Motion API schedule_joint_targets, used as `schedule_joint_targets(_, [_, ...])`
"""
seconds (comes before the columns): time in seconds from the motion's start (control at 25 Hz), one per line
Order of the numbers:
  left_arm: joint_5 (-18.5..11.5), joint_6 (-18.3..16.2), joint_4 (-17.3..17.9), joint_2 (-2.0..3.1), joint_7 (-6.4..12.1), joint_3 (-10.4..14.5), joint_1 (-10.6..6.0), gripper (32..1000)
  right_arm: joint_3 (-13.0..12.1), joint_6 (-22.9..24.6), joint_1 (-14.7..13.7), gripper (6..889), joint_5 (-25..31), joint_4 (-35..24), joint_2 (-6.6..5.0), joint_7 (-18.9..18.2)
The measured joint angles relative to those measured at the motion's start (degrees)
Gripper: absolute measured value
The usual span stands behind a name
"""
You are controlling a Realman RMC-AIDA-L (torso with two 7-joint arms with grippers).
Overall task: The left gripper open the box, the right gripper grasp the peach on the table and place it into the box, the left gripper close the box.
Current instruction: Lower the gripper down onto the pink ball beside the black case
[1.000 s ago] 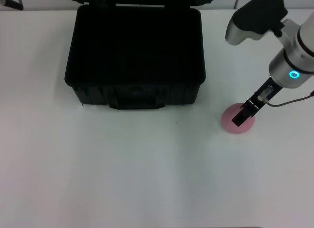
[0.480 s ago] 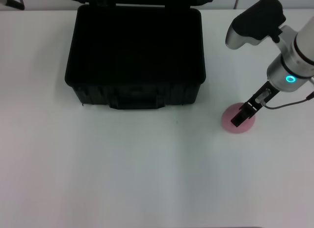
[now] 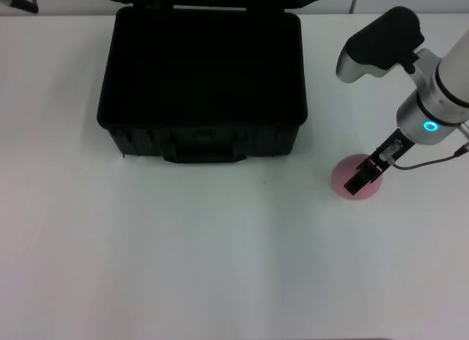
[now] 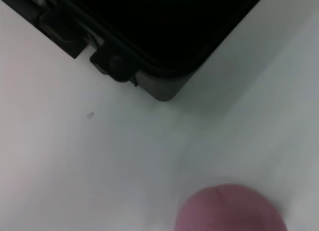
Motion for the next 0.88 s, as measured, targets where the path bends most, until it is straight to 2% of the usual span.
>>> schedule_joint_targets(0.88, [0.01,-0.04,-0.22,-0.08,0.08,0.18,-0.39,383,0.00,-1.29,0.35,802,-0.05,1.99,0.03,0.01])
